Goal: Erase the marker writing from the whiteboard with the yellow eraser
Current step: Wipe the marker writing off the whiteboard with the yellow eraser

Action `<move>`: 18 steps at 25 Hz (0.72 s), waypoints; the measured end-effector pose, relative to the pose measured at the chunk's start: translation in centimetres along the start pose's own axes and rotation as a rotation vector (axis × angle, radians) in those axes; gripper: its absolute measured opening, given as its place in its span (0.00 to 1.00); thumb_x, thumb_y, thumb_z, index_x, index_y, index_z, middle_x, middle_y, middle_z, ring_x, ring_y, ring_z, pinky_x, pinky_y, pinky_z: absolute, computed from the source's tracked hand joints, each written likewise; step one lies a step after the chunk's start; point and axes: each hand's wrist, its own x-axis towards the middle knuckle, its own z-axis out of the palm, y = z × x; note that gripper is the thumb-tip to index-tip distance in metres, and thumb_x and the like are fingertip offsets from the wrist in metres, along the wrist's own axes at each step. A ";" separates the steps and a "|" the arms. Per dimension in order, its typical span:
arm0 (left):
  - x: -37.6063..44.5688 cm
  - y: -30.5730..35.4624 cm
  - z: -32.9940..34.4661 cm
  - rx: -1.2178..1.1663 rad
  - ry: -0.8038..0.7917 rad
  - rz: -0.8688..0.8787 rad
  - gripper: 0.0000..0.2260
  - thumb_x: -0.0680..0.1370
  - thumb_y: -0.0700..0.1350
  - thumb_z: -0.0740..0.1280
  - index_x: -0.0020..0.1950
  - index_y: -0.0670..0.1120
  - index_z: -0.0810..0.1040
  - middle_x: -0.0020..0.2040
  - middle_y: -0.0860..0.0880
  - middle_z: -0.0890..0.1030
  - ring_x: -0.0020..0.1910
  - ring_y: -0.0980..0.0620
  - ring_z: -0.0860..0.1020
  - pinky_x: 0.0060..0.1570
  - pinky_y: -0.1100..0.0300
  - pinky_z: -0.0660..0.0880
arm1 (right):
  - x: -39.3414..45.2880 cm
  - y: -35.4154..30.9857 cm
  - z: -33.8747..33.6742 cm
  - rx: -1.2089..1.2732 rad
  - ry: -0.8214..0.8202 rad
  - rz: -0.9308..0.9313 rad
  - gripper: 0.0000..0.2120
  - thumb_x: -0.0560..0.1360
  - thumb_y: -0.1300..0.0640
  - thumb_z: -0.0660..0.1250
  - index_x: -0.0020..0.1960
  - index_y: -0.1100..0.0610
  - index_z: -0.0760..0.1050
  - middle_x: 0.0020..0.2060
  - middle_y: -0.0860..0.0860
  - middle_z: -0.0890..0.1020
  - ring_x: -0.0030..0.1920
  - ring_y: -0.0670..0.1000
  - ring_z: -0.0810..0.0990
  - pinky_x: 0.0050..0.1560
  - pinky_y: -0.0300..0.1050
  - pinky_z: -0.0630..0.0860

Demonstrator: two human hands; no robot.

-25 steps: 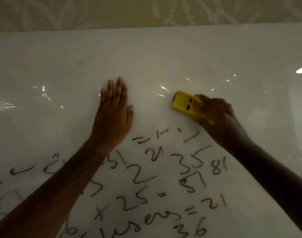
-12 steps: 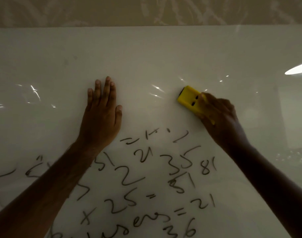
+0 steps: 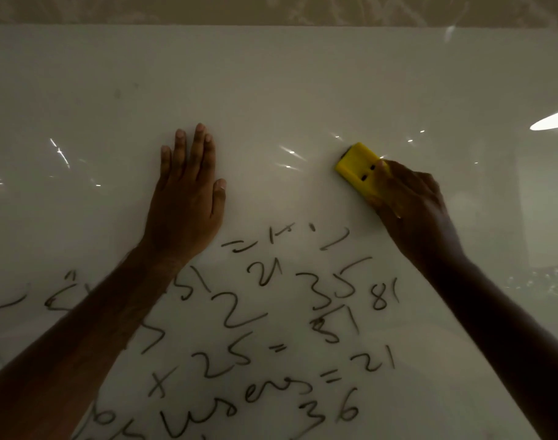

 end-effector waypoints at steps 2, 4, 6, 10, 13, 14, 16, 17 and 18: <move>0.0 -0.1 0.0 -0.001 0.003 0.003 0.31 0.88 0.51 0.49 0.88 0.36 0.53 0.88 0.37 0.53 0.87 0.33 0.51 0.86 0.38 0.46 | -0.8 -2.9 1.0 0.021 0.000 -0.085 0.23 0.86 0.49 0.63 0.75 0.60 0.74 0.74 0.59 0.76 0.61 0.64 0.77 0.64 0.59 0.73; -0.1 -0.2 0.0 -0.006 0.007 0.006 0.31 0.88 0.50 0.50 0.88 0.36 0.52 0.88 0.38 0.53 0.87 0.33 0.51 0.86 0.38 0.46 | -3.7 -4.8 1.0 0.034 -0.044 -0.203 0.22 0.86 0.50 0.65 0.76 0.60 0.74 0.74 0.58 0.76 0.61 0.62 0.78 0.63 0.58 0.75; -0.1 -0.5 0.0 -0.010 0.002 0.021 0.30 0.88 0.50 0.50 0.88 0.37 0.52 0.88 0.38 0.52 0.87 0.33 0.51 0.86 0.38 0.46 | -6.1 -4.4 0.0 0.026 -0.080 -0.285 0.22 0.86 0.50 0.65 0.76 0.60 0.74 0.74 0.58 0.76 0.62 0.62 0.79 0.63 0.57 0.75; -0.1 -0.8 0.0 0.009 -0.004 0.039 0.30 0.88 0.51 0.50 0.88 0.37 0.52 0.89 0.38 0.52 0.87 0.33 0.51 0.86 0.38 0.46 | -4.8 -1.4 -1.3 -0.045 -0.101 -0.217 0.22 0.85 0.53 0.67 0.77 0.59 0.72 0.74 0.59 0.76 0.62 0.65 0.79 0.62 0.60 0.75; 0.0 -0.6 0.0 0.012 -0.014 0.035 0.31 0.89 0.52 0.49 0.88 0.37 0.52 0.89 0.38 0.52 0.87 0.33 0.50 0.86 0.38 0.46 | -1.0 -3.5 0.2 -0.010 -0.051 -0.135 0.22 0.85 0.53 0.68 0.77 0.59 0.72 0.74 0.60 0.75 0.63 0.65 0.77 0.63 0.62 0.75; -0.1 -0.7 0.0 0.012 -0.013 0.034 0.31 0.89 0.52 0.50 0.88 0.37 0.52 0.89 0.39 0.52 0.87 0.33 0.50 0.86 0.38 0.46 | -0.2 -5.1 1.0 0.005 -0.043 -0.144 0.22 0.86 0.52 0.66 0.77 0.59 0.72 0.75 0.60 0.75 0.63 0.64 0.76 0.64 0.62 0.74; -0.1 -0.9 0.1 0.005 -0.003 0.038 0.30 0.89 0.52 0.51 0.88 0.38 0.53 0.89 0.40 0.53 0.87 0.34 0.51 0.86 0.39 0.46 | -0.4 -8.0 2.2 0.028 -0.041 -0.216 0.22 0.87 0.50 0.63 0.77 0.60 0.72 0.75 0.60 0.75 0.64 0.63 0.77 0.65 0.61 0.74; -0.1 -1.2 0.1 0.000 0.001 0.043 0.30 0.89 0.52 0.52 0.88 0.39 0.53 0.89 0.40 0.54 0.87 0.34 0.52 0.86 0.39 0.46 | -1.4 -9.0 2.5 0.037 -0.050 -0.268 0.22 0.87 0.51 0.62 0.77 0.60 0.72 0.75 0.60 0.75 0.65 0.63 0.78 0.66 0.60 0.74; -0.1 -1.3 0.0 -0.004 0.002 0.049 0.30 0.89 0.52 0.53 0.88 0.39 0.54 0.89 0.41 0.54 0.87 0.35 0.52 0.85 0.39 0.46 | -2.7 -9.5 2.4 0.048 -0.069 -0.322 0.22 0.87 0.51 0.64 0.78 0.60 0.72 0.76 0.59 0.75 0.66 0.62 0.79 0.67 0.59 0.75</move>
